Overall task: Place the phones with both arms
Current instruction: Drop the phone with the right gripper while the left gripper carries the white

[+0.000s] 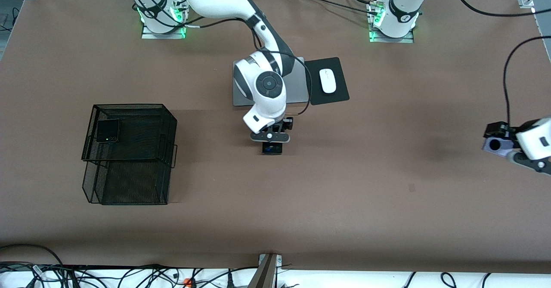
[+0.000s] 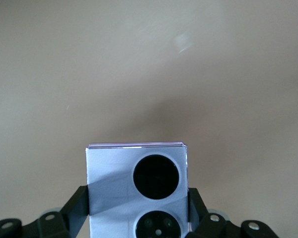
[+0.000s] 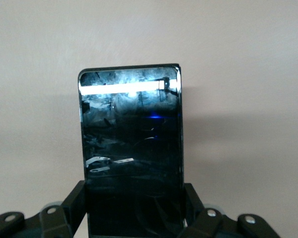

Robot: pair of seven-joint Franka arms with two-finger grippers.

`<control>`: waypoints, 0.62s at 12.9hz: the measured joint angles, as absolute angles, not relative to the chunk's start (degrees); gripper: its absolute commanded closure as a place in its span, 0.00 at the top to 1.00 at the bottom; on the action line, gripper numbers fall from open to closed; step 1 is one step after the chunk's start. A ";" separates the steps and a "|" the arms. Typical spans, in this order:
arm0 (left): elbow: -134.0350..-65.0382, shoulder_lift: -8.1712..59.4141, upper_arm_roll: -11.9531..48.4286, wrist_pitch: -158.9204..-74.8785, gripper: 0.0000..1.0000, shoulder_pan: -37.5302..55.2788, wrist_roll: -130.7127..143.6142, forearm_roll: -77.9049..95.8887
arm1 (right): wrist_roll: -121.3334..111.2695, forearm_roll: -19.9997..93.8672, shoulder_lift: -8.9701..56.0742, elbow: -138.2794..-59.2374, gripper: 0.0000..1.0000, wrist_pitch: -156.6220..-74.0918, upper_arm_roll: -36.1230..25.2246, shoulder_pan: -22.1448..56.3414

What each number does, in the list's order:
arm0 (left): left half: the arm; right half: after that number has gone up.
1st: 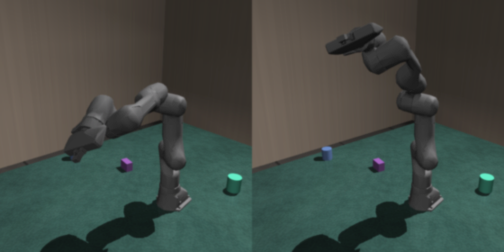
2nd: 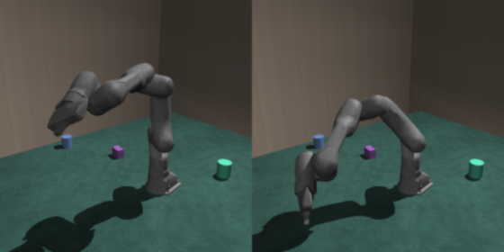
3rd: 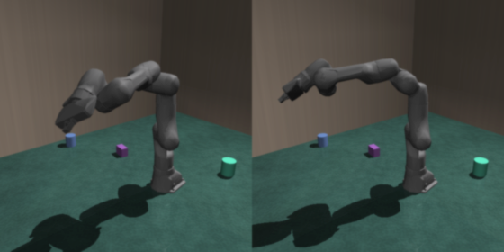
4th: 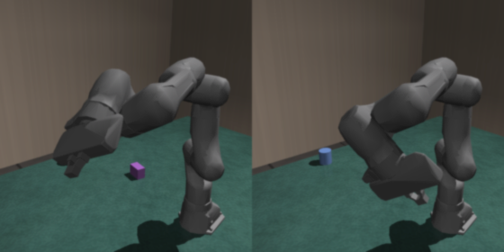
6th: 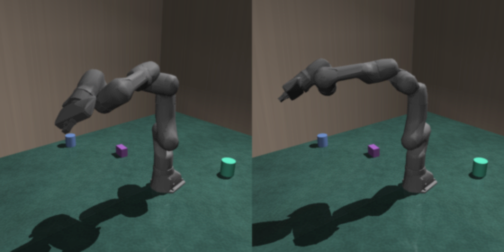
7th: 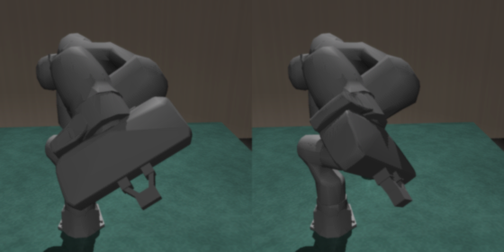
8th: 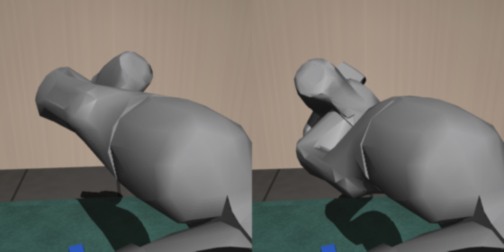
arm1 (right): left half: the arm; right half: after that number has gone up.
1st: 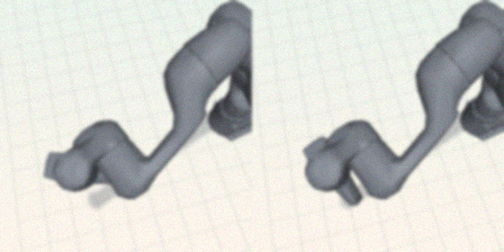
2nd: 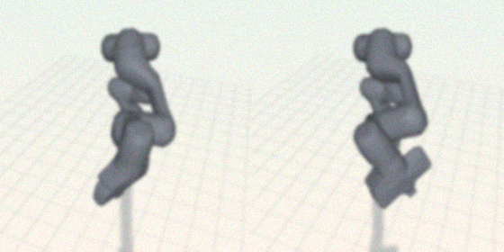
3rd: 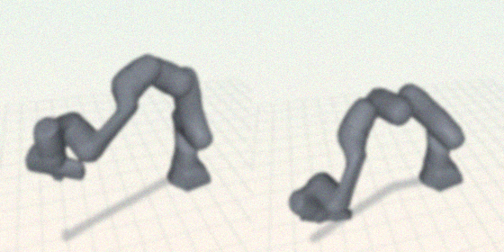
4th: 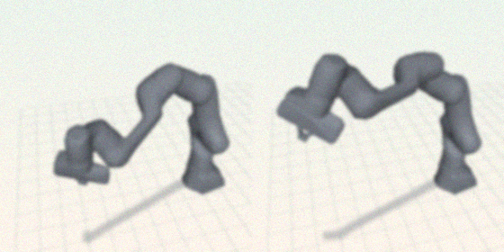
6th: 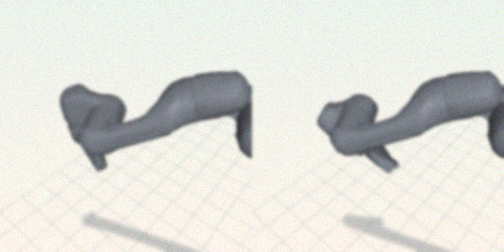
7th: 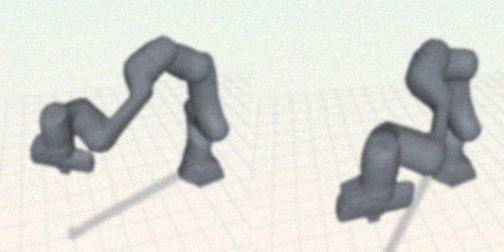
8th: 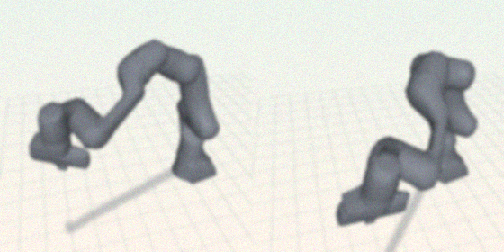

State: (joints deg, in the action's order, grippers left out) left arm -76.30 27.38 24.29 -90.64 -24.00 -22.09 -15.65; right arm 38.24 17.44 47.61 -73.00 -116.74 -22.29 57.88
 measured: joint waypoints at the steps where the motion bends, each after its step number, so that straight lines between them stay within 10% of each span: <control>1: -75.87 27.01 24.59 -90.20 0.24 -22.05 -19.98 -15.58 | 37.51 17.44 45.76 -72.24 0.00 -113.59 -23.14 57.37; 8: -76.19 32.09 24.60 -92.22 0.25 -6.70 -2.23 -7.70 | 21.07 17.41 30.54 -75.25 0.00 -92.17 -34.73 53.95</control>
State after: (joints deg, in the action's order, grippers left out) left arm -76.19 32.09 24.60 -92.22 -6.70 -2.23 -7.70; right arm 21.07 17.41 30.54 -75.25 -92.17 -34.73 53.95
